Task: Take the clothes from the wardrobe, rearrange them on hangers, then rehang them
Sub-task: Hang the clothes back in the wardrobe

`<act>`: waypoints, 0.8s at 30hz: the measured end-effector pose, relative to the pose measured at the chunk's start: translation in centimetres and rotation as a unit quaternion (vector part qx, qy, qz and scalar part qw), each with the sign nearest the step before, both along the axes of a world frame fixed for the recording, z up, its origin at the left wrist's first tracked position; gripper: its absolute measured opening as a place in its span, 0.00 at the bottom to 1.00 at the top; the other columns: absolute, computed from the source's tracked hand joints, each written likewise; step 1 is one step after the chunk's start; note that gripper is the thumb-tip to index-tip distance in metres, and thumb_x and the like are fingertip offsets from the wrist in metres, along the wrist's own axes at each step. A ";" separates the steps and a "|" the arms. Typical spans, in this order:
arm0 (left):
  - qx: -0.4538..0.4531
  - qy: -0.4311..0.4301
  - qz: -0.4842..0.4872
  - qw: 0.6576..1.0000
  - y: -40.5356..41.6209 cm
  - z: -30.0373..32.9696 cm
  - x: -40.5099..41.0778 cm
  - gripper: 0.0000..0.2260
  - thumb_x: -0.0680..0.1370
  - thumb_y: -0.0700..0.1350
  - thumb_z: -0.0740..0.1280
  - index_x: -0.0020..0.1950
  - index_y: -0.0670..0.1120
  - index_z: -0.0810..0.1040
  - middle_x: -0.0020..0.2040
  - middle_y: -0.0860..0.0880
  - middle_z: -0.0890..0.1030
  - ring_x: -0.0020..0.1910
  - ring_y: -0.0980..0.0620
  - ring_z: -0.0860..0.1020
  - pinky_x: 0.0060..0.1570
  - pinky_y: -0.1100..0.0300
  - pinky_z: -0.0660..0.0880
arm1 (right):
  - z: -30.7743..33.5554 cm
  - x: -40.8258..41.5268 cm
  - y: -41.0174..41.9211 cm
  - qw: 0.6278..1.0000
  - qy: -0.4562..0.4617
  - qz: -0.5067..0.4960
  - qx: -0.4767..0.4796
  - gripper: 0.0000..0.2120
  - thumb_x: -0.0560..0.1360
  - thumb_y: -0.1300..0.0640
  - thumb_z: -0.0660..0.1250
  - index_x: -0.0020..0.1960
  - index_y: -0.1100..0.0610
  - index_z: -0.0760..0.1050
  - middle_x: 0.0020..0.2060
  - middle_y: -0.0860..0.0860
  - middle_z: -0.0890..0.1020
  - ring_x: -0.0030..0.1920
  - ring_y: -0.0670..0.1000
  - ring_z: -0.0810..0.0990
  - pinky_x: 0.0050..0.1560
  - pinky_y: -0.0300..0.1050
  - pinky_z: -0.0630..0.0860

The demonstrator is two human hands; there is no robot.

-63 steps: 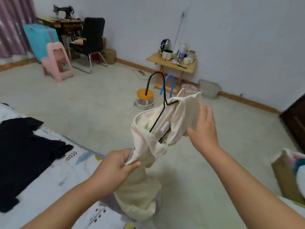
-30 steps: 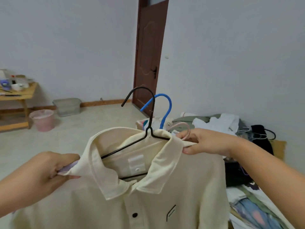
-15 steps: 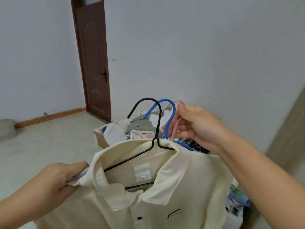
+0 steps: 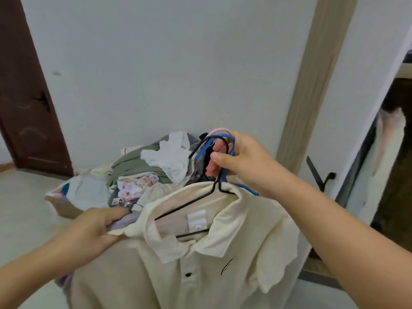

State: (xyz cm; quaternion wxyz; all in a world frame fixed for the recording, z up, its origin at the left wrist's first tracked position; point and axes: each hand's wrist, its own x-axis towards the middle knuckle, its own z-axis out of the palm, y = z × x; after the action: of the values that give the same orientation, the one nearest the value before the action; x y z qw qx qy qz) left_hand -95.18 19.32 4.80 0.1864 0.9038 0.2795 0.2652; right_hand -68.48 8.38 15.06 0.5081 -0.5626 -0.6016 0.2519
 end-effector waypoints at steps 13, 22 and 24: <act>0.091 0.211 -0.019 0.973 -2.4 0.1 12.4 0.15 0.69 0.59 0.70 0.49 0.53 0.77 0.44 0.55 0.81 0.45 0.57 0.77 0.46 0.62 0.73 | 0.7 5.7 -12.4 0.984 -0.016 -0.149 -0.096 0.13 0.81 0.63 0.55 0.38 0.57 0.67 0.35 0.55 0.81 0.37 0.52 0.81 0.46 0.48 0.80; -0.017 0.125 -0.212 0.969 -20.1 5.8 24.6 0.24 0.60 0.71 0.61 0.53 0.66 0.69 0.51 0.70 0.74 0.51 0.71 0.73 0.50 0.74 0.69 | 0.6 13.4 -25.6 0.934 -0.055 -0.341 -0.087 0.15 0.81 0.56 0.55 0.38 0.60 0.69 0.37 0.63 0.83 0.42 0.62 0.83 0.47 0.54 0.81; -0.010 0.060 -0.222 0.973 -25.9 6.4 28.3 0.31 0.57 0.75 0.55 0.56 0.65 0.68 0.53 0.71 0.72 0.55 0.69 0.71 0.52 0.73 0.67 | 0.6 14.6 -28.1 0.921 -0.111 -0.362 -0.093 0.13 0.81 0.58 0.55 0.40 0.62 0.70 0.41 0.64 0.82 0.44 0.63 0.82 0.48 0.55 0.80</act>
State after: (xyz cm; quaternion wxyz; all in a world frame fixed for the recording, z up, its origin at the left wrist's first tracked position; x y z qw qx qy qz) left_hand -66.90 -6.53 11.23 0.2322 0.9557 0.0852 0.1598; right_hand -53.92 -19.76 15.67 0.4399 -0.8110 -0.3835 0.0413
